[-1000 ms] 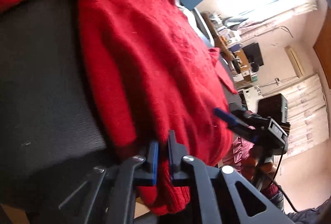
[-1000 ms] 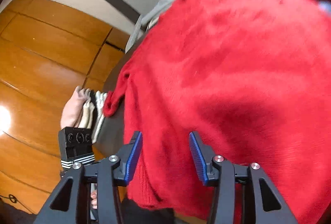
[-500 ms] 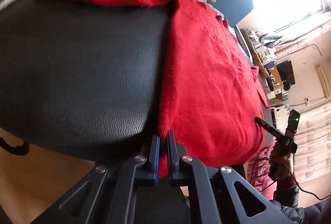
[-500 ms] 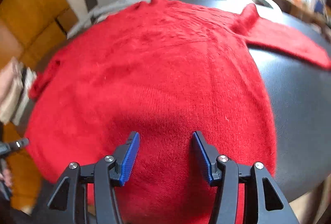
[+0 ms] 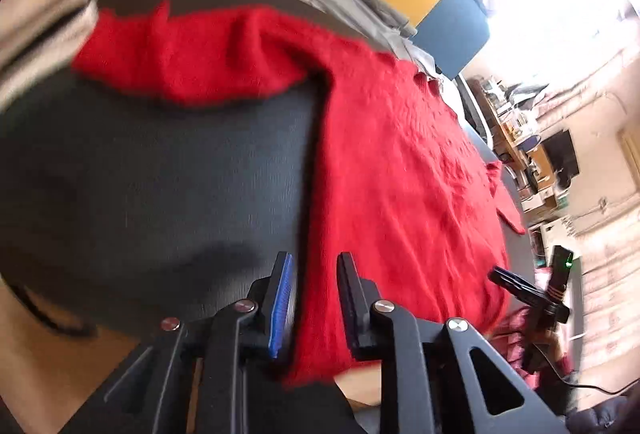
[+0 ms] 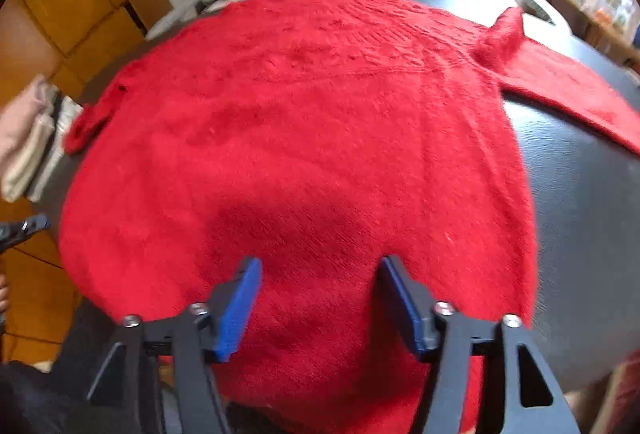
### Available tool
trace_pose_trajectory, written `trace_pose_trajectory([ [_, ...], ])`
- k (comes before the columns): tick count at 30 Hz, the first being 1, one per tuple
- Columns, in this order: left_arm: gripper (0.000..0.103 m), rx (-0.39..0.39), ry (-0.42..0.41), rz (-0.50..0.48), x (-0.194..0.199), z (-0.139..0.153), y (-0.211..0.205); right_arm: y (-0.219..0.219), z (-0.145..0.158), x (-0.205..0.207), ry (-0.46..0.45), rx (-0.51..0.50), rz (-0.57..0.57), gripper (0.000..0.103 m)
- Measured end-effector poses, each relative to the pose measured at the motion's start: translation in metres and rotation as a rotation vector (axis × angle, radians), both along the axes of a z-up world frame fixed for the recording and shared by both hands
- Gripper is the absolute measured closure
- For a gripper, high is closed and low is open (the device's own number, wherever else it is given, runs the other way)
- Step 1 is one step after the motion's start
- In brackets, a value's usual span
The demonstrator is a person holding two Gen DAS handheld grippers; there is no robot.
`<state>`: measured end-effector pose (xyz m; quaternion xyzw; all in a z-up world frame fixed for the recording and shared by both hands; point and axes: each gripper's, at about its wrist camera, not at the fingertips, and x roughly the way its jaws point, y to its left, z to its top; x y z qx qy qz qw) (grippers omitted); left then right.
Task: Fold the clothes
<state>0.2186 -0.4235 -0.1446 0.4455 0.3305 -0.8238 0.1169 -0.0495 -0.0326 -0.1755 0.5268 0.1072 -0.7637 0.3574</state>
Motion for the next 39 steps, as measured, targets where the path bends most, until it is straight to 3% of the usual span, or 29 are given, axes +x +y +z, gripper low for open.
trace_pose_trajectory([
  [4, 0.080, -0.052, -0.003, -0.051, -0.044, 0.005, -0.002, -0.004, 0.002, -0.011, -0.032, -0.030, 0.035, 0.031],
  [6, 0.080, -0.034, 0.003, -0.108, -0.075, 0.001, 0.004, 0.002, 0.004, -0.013, -0.045, -0.039, 0.028, 0.032],
  [9, 0.080, -0.052, 0.011, -0.187, -0.129, -0.002, 0.018, 0.007, 0.020, -0.031, -0.049, -0.134, -0.017, 0.032],
  [14, 0.080, -0.088, 0.067, -0.297, -0.218, 0.005, 0.038, -0.009, 0.045, -0.093, 0.071, -0.159, -0.095, 0.032],
  [17, 0.080, -0.137, 0.085, -0.332, -0.265, 0.009, 0.041, -0.030, 0.048, -0.138, 0.089, -0.182, -0.120, 0.032],
  [23, 0.080, -0.206, 0.020, -0.224, -0.310, -0.010, -0.001, -0.060, 0.035, -0.187, 0.122, -0.116, -0.089, 0.032],
  [27, 0.082, -0.252, -0.024, -0.151, -0.340, -0.023, -0.029, -0.042, 0.019, -0.200, 0.104, -0.056, -0.113, 0.032],
  [30, 0.080, -0.287, -0.030, -0.126, -0.337, -0.025, -0.031, -0.045, -0.004, -0.203, 0.118, 0.104, -0.123, 0.033],
  [36, 0.080, -0.355, -0.042, -0.077, -0.332, -0.030, -0.033, -0.029, -0.007, -0.206, 0.153, 0.084, -0.144, 0.033],
  [39, 0.080, -0.346, -0.028, -0.057, -0.332, -0.019, -0.024, -0.026, -0.003, -0.204, 0.157, 0.047, -0.135, 0.033],
])
